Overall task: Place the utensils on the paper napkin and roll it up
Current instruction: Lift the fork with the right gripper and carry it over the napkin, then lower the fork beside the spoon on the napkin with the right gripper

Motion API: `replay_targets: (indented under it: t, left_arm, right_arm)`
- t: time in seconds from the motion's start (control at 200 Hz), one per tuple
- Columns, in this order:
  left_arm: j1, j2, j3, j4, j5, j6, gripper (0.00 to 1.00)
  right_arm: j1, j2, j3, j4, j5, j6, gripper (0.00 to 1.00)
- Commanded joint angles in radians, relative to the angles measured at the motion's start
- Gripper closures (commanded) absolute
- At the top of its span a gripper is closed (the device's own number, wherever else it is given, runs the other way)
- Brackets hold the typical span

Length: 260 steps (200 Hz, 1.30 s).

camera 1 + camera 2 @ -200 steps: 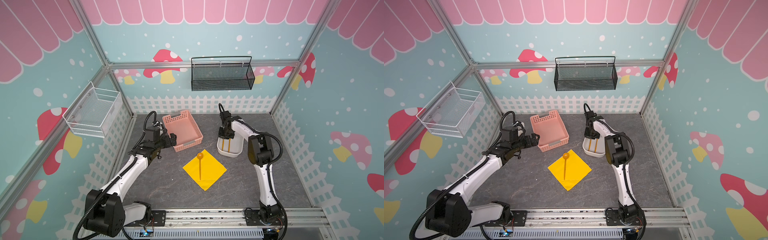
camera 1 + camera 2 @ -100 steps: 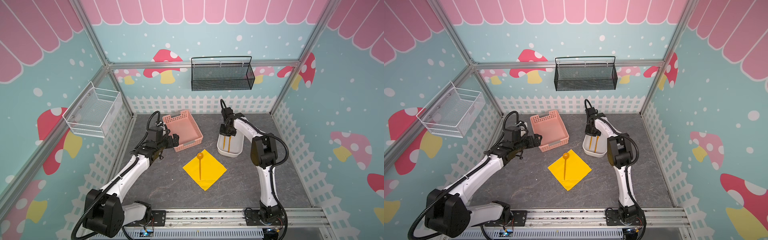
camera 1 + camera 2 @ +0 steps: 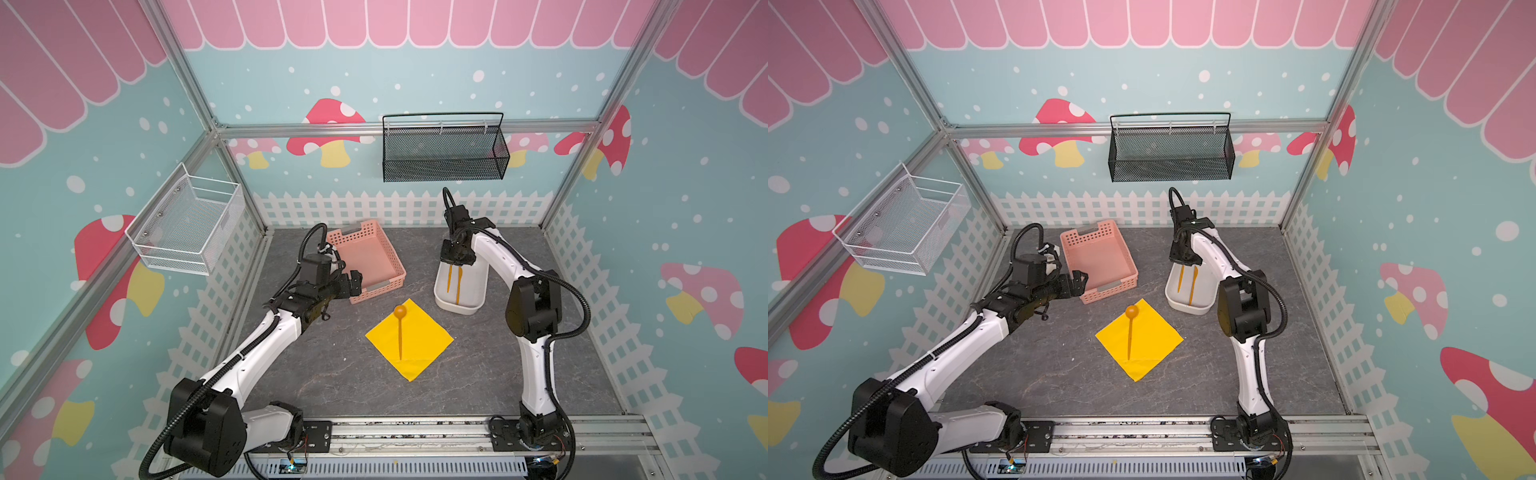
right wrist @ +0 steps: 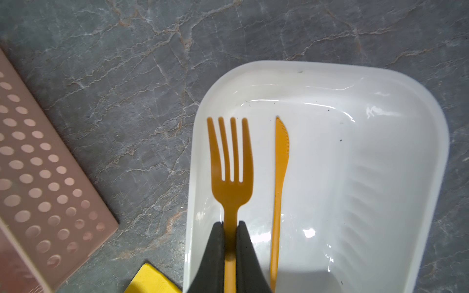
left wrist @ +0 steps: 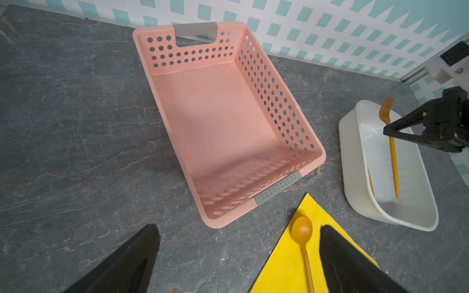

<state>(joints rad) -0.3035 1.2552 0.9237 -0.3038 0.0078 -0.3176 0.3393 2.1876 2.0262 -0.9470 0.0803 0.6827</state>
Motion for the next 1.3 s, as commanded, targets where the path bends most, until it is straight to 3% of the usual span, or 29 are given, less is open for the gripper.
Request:
replay_targets:
  t: [0.0,0.62,0.826,1.096,1.296]
  left_arm:
    - [-0.006,-0.021,0.030,-0.012,-0.014,0.006,0.00]
    - [-0.015,-0.011,0.031,-0.015,-0.031,-0.002,0.00]
    - [-0.017,-0.005,0.028,-0.015,-0.046,-0.003,0.00]
    - [-0.017,0.007,0.029,-0.012,-0.033,-0.010,0.00]
    - [-0.018,0.018,0.029,-0.013,-0.027,-0.010,0.00]
  right_arm:
    - [0.028,-0.064,0.029,-0.043,0.005,0.020,0.92]
    - [0.240,-0.099,-0.021,-0.121,0.001,0.068,0.92]
    - [0.297,-0.151,-0.210,-0.029,-0.031,0.115,0.92]
    - [0.327,-0.280,-0.584,0.271,-0.158,0.202,0.93]
    - [0.347,-0.311,-0.676,0.309,-0.172,0.210,0.93]
